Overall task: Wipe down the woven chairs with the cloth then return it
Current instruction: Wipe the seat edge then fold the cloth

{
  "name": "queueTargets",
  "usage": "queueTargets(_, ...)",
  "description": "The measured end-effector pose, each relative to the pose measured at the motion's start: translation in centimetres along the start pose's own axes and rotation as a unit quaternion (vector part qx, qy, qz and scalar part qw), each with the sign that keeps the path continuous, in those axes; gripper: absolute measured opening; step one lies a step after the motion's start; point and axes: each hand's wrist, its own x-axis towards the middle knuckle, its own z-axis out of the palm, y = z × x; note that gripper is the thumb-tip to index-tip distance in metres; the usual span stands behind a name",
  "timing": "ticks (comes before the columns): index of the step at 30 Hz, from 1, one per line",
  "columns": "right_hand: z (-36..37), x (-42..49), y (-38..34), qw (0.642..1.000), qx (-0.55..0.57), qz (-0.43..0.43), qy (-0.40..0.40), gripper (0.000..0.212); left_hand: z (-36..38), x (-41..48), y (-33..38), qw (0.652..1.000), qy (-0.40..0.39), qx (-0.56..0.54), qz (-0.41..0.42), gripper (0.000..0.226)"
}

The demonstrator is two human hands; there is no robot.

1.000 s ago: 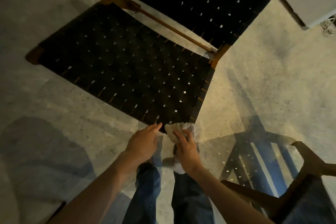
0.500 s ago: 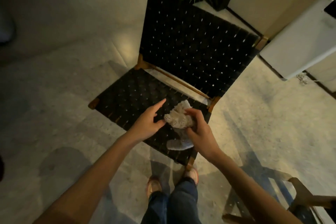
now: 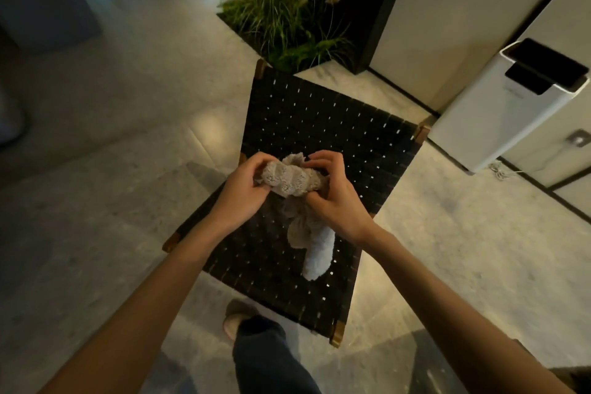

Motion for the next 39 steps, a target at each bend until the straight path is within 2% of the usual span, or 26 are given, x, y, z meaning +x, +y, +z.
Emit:
queueTargets(5,2.0,5.3,-0.2,0.999,-0.035,0.014,0.009,0.044,-3.9,4.1,-1.7,1.0,0.003,-0.026,0.001,0.029)
queueTargets(10,4.3,12.4,-0.1,0.997,-0.05,0.063,0.016,0.042,-8.6,10.4,-3.8,0.995,-0.043,-0.07,-0.049,0.033)
queueTargets(14,5.6,16.7,-1.0,0.993,0.04,0.111,0.007,0.041,-12.1,14.0,-4.6,0.99,-0.074,-0.092,-0.081,0.035)
queueTargets(16,6.7,18.6,-1.9,0.984,0.09,0.152,-0.026,0.036,-14.4,15.2,-5.3,0.987,-0.095,-0.099,-0.081,0.037)
queueTargets(19,8.7,21.2,-2.3,0.941,0.233,0.242,-0.05,0.034,-17.5,16.9,-6.9,0.986,-0.119,-0.085,-0.08,0.049)
queueTargets(20,9.5,22.0,-2.5,0.93,0.25,0.265,-0.048,0.03,-18.4,17.3,-7.6,0.985,-0.133,-0.076,-0.083,0.051)
queueTargets(22,11.3,23.3,-2.4,0.94,0.205,0.27,-0.041,0.019,-19.9,18.2,-9.2,0.98,-0.168,-0.056,-0.087,0.056)
queueTargets(24,13.6,24.4,-2.0,0.949,0.166,0.268,-0.007,0.026,-21.4,19.2,-11.1,0.974,-0.204,-0.037,-0.09,0.056)
queueTargets(27,17.1,26.2,-1.6,0.955,0.088,0.262,0.106,0.034,-24.2,21.2,-13.9,0.967,-0.238,-0.019,-0.09,0.054)
queueTargets(30,21.0,27.7,-1.3,0.957,-0.04,0.239,0.16,0.016,-27.5,23.0,-16.8,0.955,-0.282,-0.003,-0.094,0.052)
queueTargets(32,24.1,28.7,-1.7,0.949,-0.08,0.231,0.2,0.01,-29.8,24.1,-18.5,0.939,-0.331,0.012,-0.093,0.046)
queueTargets(36,29.8,30.6,-3.0,0.933,-0.094,0.219,0.269,0.008,-34.0,25.4,-21.4,0.912,-0.389,0.023,-0.13,0.035)
queueTargets(39,32.6,31.8,-3.3,0.926,-0.053,0.237,0.29,0.006,-35.4,26.3,-22.6,0.891,-0.392,-0.03,-0.227,0.02)
